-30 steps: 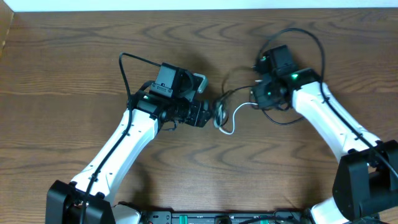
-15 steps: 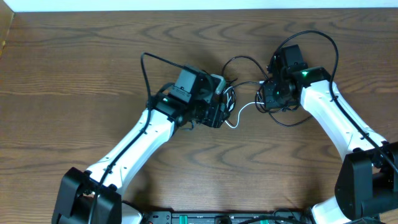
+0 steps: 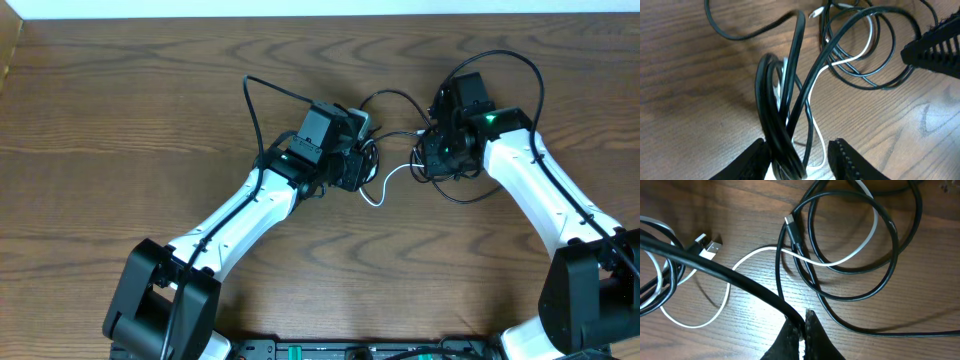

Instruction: Untangle cables

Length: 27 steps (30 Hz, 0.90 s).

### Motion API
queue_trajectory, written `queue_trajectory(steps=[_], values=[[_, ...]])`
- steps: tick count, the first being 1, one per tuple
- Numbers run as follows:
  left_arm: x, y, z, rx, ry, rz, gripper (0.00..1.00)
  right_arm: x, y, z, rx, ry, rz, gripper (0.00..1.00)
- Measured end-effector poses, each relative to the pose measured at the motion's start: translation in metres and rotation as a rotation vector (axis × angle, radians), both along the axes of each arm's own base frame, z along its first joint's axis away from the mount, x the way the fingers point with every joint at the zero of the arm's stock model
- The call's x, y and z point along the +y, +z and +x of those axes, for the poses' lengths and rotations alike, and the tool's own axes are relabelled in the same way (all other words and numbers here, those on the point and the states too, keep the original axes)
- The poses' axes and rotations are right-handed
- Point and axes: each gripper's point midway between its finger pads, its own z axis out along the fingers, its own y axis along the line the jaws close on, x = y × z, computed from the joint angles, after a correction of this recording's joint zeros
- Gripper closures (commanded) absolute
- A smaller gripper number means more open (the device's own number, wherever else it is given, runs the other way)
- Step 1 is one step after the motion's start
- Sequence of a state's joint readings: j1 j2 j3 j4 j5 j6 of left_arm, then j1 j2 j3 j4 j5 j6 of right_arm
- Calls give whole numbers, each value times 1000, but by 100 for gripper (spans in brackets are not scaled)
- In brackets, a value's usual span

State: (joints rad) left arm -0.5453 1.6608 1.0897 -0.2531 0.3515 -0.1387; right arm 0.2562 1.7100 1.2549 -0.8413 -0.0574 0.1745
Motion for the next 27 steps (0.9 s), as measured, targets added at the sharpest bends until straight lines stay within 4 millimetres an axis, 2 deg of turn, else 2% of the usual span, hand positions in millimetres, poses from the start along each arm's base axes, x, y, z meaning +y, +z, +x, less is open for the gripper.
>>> queue_trajectory(steps=[2, 3, 5, 6, 7, 8, 10, 11, 12, 14, 17, 19, 23, 27], values=[[0, 0, 0, -3, 0, -1, 62, 0, 0, 0, 0, 0, 0, 99], [0, 1, 1, -4, 0, -2, 74, 0, 0, 0, 0, 0, 0, 99], [-1, 2, 3, -12, 5, -7, 87, 0, 0, 0, 0, 0, 0, 99], [-1, 3, 3, -13, 6, -8, 92, 0, 0, 0, 0, 0, 0, 99], [0, 3, 3, -14, 10, -8, 92, 0, 0, 0, 0, 0, 0, 98], [0, 4, 3, -10, 16, -6, 92, 0, 0, -1, 3, 0, -1, 90], [1, 3, 2, -5, 18, -3, 92, 0, 0, -1, 6, -1, -1, 46], [1, 3, 2, -5, 18, -3, 92, 0, 0, -1, 7, -5, 0, 29], [1, 4, 2, -6, 19, -5, 92, 0, -1, -2, 10, -2, 3, 22], [1, 14, 1, -18, 28, -22, 93, 11, 0, -6, 26, 40, 58, 19], [4, 63, 0, -64, 105, -129, 92, 48, 9, -22, 72, 181, 262, 31], [10, 82, 1, -45, 186, -199, 92, 63, 16, -27, 88, 215, 359, 34], [15, 83, 1, 31, 283, -244, 92, 76, 25, -23, 97, 153, 457, 34], [18, 75, -5, 92, 319, -238, 92, 92, 40, -6, 50, 102, 569, 34]])
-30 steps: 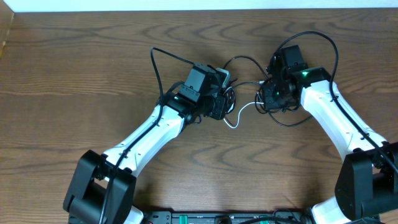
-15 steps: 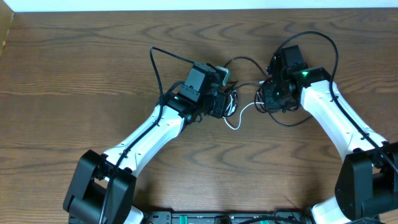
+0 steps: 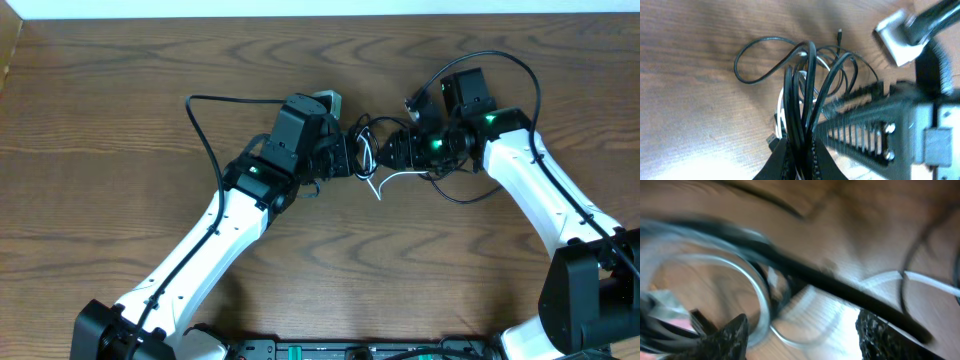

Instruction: Untangle cables

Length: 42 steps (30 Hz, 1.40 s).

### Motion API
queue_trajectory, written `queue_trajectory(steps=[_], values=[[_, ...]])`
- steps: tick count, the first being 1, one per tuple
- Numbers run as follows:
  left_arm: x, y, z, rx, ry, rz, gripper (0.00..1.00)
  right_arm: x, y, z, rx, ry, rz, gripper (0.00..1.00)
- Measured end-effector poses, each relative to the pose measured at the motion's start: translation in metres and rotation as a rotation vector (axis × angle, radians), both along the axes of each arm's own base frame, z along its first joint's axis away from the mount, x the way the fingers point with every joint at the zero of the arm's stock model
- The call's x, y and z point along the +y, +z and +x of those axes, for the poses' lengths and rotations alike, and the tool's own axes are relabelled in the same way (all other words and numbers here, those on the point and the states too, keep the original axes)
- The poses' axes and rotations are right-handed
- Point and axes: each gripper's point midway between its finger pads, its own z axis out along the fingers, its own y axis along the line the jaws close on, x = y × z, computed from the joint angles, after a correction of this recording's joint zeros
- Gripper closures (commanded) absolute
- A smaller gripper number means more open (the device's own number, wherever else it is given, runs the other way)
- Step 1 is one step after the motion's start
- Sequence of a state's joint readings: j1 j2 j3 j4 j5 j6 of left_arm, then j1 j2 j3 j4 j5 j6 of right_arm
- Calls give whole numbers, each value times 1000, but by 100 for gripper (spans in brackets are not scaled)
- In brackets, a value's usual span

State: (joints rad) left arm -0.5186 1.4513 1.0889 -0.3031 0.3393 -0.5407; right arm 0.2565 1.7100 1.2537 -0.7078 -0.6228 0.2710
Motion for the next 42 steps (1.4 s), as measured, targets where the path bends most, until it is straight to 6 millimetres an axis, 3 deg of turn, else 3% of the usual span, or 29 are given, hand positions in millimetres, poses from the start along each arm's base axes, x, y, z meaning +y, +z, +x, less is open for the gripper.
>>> queue_trajectory(steps=[3, 5, 6, 7, 8, 13, 16, 21, 24, 26, 27, 30, 31, 36, 42], values=[[-5, 3, -3, 13, -17, -30, 92, 9, 10, 6, 1, -27, 67, 35], [-16, 13, -4, 4, -52, -97, 92, 11, 11, 6, 26, -45, 87, 48], [-17, 15, -4, 5, -56, -107, 92, 12, 11, 5, 31, -50, 89, 65], [-19, 16, -4, 2, -59, -115, 92, 13, 11, 5, 34, -51, 90, 89], [-20, 18, -5, 6, -64, -128, 92, 14, 10, 4, 39, -54, 81, 99], [-25, 16, -10, 38, -85, -151, 92, -10, -9, -3, 59, -132, -118, 99], [-18, 11, -8, 59, -72, -142, 92, -66, -29, 0, 31, -255, -435, 99], [19, -9, -3, 84, -37, -36, 92, -99, -31, 7, -11, -325, -591, 99], [71, -23, 20, 55, 114, 111, 92, -127, -32, 9, -14, -367, -674, 99], [91, -21, 33, 47, 197, 113, 73, -116, -32, 8, -22, -285, -635, 99], [88, -19, 33, 50, 195, 91, 69, -108, -32, 6, -25, -247, -610, 99], [57, -16, 17, 79, 95, 25, 64, -90, -32, 2, -27, -186, -556, 99], [39, -14, 7, 89, 38, 6, 55, -81, -31, 0, -26, -159, -528, 99], [2, -13, -18, 109, -77, -21, 53, -49, -27, -7, -7, -103, -394, 99], [-23, -42, -24, 181, -107, -14, 53, -31, -21, -12, 17, -70, -289, 99]])
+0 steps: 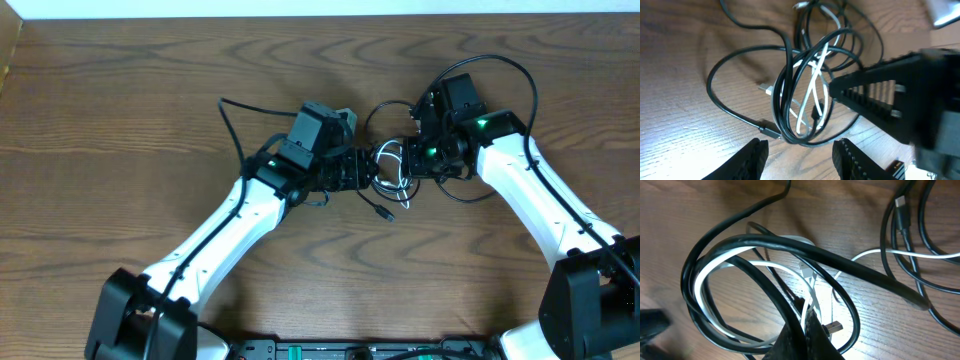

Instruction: Untangle cables

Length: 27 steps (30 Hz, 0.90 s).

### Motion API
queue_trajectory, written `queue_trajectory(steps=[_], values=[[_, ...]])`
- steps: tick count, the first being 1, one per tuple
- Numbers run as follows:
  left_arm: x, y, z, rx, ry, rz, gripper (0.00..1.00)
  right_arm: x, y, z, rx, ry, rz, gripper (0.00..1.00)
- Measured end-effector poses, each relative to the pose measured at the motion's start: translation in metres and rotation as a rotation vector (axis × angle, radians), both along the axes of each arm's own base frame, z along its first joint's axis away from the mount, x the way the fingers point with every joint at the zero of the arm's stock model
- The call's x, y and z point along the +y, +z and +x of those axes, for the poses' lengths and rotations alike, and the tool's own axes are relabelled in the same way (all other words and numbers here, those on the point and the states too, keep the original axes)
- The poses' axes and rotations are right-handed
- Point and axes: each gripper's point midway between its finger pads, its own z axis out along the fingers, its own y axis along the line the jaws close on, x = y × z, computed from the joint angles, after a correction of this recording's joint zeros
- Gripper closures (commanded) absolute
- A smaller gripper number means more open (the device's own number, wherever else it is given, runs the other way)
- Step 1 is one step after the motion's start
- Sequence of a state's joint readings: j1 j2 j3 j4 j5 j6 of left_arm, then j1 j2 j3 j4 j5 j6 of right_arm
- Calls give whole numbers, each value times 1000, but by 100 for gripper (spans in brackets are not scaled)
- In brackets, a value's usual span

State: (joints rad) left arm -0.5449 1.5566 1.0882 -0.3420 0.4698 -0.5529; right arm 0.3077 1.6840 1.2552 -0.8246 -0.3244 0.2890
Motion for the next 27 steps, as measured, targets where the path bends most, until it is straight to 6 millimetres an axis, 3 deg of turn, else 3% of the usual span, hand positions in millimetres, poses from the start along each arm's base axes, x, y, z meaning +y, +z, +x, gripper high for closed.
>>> queue_trajectory(steps=[4, 8, 9, 17, 20, 21, 23, 27], values=[[-5, -17, 8, 11, 1, 6, 62, 1, 0, 0, 2, 2, 6, 99], [-4, -30, 11, 28, 14, 30, 88, 3, 1, -1, 3, 7, 11, 99], [-4, -30, 12, 29, 22, 33, 90, 3, 1, -1, 3, 8, 12, 99], [3, -28, 18, 17, 36, 32, 93, -5, -3, -4, 26, -34, -29, 99], [28, 1, 30, -25, 88, -9, 92, -14, -7, -6, 46, -77, -74, 99], [41, 17, 33, -54, 119, -24, 93, -23, -10, -7, 52, -104, -119, 99], [88, 67, 48, -168, 240, -71, 92, -53, -14, -2, 50, -191, -214, 99], [105, 94, 40, -208, 257, -116, 93, -69, -14, 2, 40, -238, -262, 99]])
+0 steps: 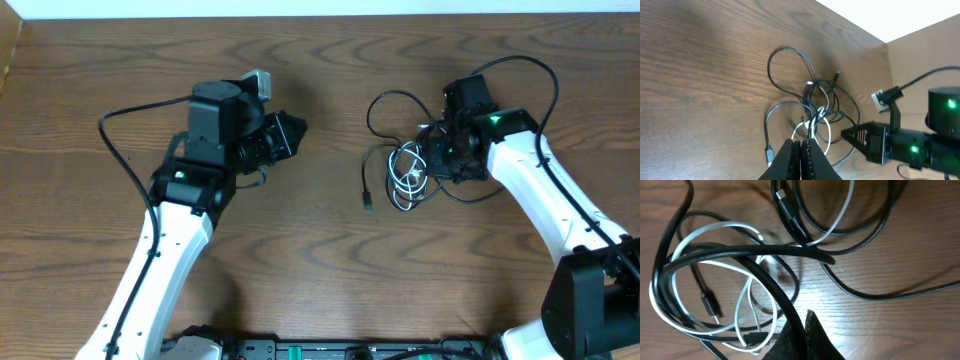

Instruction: Untangle cables

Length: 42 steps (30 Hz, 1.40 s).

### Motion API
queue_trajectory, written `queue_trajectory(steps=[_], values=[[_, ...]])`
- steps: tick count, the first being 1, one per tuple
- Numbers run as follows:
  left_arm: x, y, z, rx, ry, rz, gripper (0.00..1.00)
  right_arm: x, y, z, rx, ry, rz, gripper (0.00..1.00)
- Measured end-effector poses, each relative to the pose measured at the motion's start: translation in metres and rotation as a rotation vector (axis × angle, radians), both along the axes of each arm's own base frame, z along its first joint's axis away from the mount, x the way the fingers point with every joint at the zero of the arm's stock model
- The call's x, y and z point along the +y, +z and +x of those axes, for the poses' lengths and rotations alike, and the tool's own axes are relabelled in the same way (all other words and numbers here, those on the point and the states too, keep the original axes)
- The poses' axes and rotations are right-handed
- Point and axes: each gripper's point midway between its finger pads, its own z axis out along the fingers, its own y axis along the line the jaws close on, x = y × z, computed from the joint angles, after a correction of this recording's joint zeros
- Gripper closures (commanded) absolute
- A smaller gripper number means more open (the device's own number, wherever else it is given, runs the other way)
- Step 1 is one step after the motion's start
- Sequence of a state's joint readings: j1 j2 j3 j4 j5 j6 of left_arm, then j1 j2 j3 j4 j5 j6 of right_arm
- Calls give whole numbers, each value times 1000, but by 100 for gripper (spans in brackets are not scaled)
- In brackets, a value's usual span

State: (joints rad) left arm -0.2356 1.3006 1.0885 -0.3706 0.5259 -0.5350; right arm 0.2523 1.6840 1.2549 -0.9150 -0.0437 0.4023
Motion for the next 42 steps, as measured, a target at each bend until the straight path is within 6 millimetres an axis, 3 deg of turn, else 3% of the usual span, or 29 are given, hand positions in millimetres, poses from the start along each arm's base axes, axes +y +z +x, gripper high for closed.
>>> queue_trajectory(steps=[1, 2, 3, 4, 6, 8, 12, 16, 18, 19, 22, 27, 29, 31, 32, 35, 37, 39, 42], values=[[0, -2, -2, 8, -8, 5, 93, 0, 0, 0, 2, 0, 0, 99], [-1, -9, -5, 36, -17, 11, 84, 3, 0, -1, 5, 7, 14, 99], [-3, -14, -6, 56, -26, 14, 62, 6, 0, -2, 6, 20, 25, 99], [-7, -19, -7, 65, -39, 20, 60, 10, 1, -2, 5, 34, 36, 99], [-32, -37, -14, 112, -112, 33, 45, 27, 2, -5, 2, 82, 64, 99], [-55, -58, -18, 150, -177, 50, 39, 34, 2, -7, 3, 105, 71, 99], [-96, -106, -26, 222, -281, 87, 39, 43, 2, -10, 5, 132, 84, 99], [-117, -136, -25, 240, -327, 100, 39, 47, 3, -12, 9, 139, 101, 99], [-125, -152, -25, 255, -341, 109, 48, 48, 3, -12, 11, 140, 107, 99], [-128, -160, -27, 265, -345, 117, 67, 48, 3, -12, 11, 141, 109, 99], [-129, -164, -28, 270, -351, 125, 90, 48, 3, -12, 10, 141, 109, 99], [-127, -166, -29, 280, -344, 135, 93, 47, 3, -12, 10, 140, 105, 99], [-125, -168, -31, 293, -342, 139, 93, 36, 0, -14, 20, 119, 51, 99], [-120, -160, -32, 306, -343, 117, 93, 26, -1, -13, 25, 95, 23, 99], [-116, -141, -28, 282, -343, 71, 93, 15, -1, -12, 33, 64, 14, 99], [-105, -90, -23, 203, -356, -45, 92, 5, -2, -11, 44, 34, 18, 99], [-86, -51, -17, 144, -331, -123, 92, -5, -2, -10, 46, 10, -5, 99], [-72, -30, -11, 121, -306, -190, 92, -12, -2, -9, 42, -7, -23, 99], [-74, -4, -9, 74, -358, -291, 93, -9, -3, -9, 40, 4, -30, 99]])
